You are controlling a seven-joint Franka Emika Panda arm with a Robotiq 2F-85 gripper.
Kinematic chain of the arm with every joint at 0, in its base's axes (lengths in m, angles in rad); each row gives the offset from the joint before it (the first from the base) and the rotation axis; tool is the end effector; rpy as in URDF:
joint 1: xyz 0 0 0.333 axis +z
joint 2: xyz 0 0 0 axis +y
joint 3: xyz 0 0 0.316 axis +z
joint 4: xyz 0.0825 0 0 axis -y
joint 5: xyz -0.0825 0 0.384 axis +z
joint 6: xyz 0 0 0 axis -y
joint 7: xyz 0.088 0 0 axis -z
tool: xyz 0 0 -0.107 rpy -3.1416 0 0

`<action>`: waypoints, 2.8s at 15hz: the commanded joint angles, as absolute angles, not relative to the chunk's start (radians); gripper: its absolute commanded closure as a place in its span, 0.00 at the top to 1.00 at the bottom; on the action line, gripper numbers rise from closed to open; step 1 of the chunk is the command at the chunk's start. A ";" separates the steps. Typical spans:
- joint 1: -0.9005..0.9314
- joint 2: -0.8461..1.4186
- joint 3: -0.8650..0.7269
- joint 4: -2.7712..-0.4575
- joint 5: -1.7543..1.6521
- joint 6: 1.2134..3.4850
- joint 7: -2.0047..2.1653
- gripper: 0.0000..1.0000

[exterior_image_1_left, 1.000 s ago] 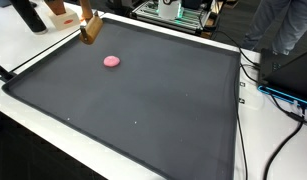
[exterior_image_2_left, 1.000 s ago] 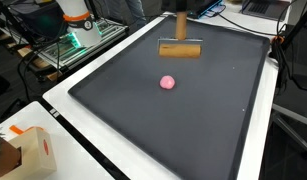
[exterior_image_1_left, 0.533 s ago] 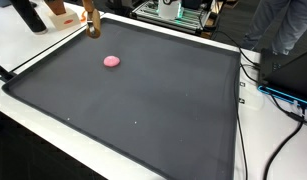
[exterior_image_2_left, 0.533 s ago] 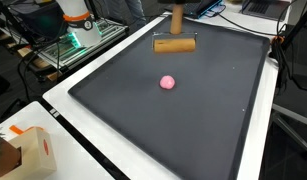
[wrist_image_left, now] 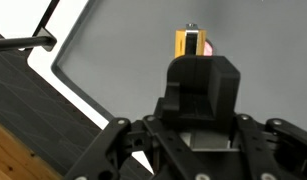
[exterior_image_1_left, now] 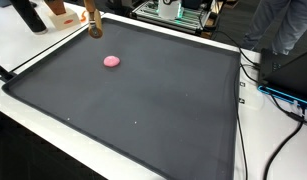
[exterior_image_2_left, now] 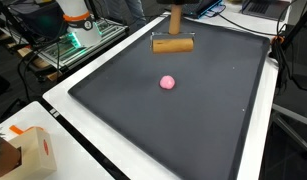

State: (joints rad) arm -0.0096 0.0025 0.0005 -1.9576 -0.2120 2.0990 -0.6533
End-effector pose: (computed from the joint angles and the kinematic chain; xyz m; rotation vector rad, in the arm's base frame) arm 0.5721 -0.0153 0.4866 2.7185 1.0522 0.1010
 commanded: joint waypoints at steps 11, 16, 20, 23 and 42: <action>-0.050 0.060 -0.015 -2.072 -0.012 2.077 -1.032 0.24; -0.053 0.078 -0.009 -2.135 -0.006 2.149 -1.086 0.24; -0.054 0.103 -0.005 -2.167 -0.001 2.213 -1.121 0.24; -0.054 0.129 0.001 -2.173 0.003 2.259 -1.131 0.24; -0.058 0.185 0.007 -2.152 -0.035 2.421 -1.125 0.24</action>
State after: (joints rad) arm -0.0473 0.1671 0.0061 -2.1582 -0.0269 2.3745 -1.1192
